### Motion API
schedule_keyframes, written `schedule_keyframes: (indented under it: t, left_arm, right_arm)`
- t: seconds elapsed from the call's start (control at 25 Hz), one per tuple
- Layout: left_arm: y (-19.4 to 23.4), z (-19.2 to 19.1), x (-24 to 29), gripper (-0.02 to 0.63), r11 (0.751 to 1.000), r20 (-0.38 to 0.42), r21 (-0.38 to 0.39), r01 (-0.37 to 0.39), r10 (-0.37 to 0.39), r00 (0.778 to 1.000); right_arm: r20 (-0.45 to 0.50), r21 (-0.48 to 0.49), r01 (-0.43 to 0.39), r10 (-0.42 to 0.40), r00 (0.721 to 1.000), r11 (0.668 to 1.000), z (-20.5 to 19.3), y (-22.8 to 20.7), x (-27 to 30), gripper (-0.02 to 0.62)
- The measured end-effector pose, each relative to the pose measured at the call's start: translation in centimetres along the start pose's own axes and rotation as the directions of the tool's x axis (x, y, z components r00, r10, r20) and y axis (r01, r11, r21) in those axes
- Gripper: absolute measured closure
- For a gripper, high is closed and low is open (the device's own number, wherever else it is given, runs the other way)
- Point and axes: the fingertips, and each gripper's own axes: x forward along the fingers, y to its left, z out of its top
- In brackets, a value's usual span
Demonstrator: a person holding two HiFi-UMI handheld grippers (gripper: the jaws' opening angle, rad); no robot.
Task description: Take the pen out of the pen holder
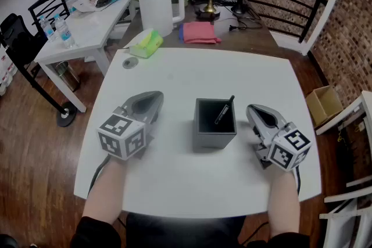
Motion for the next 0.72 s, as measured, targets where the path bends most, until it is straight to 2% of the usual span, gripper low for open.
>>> schedule_keyframes:
  t: [0.16, 0.36, 0.52, 0.72]
  left_arm:
    - [0.5, -0.3, -0.9, 0.603, 1.0, -0.022, 0.01, -0.012, 0.012, 1.0]
    - [0.5, -0.1, -1.0, 0.603, 1.0, -0.023, 0.02, -0.001, 0.002, 1.0]
    - [0.4, -0.1, -1.0, 0.603, 1.0, -0.022, 0.016, 0.003, -0.003, 1.0]
    - [0.2, -0.1, -0.9, 0.603, 1.0, -0.023, 0.018, 0.016, -0.015, 1.0]
  right_arm:
    - [0.087, 0.066, -0.035, 0.029, 0.996, 0.997, 1.0, 1.0, 0.1, 0.579]
    - [0.216, 0.122, -0.139, 0.111, 0.97, 0.983, 5.2, 2.6, -0.8, 0.551]
    - [0.209, 0.151, -0.245, 0.211, 0.955, 0.958, 6.5, 4.9, 0.4, 0.487]
    - [0.163, 0.14, -0.272, 0.249, 0.955, 0.952, 6.2, 6.5, 2.4, 0.463]
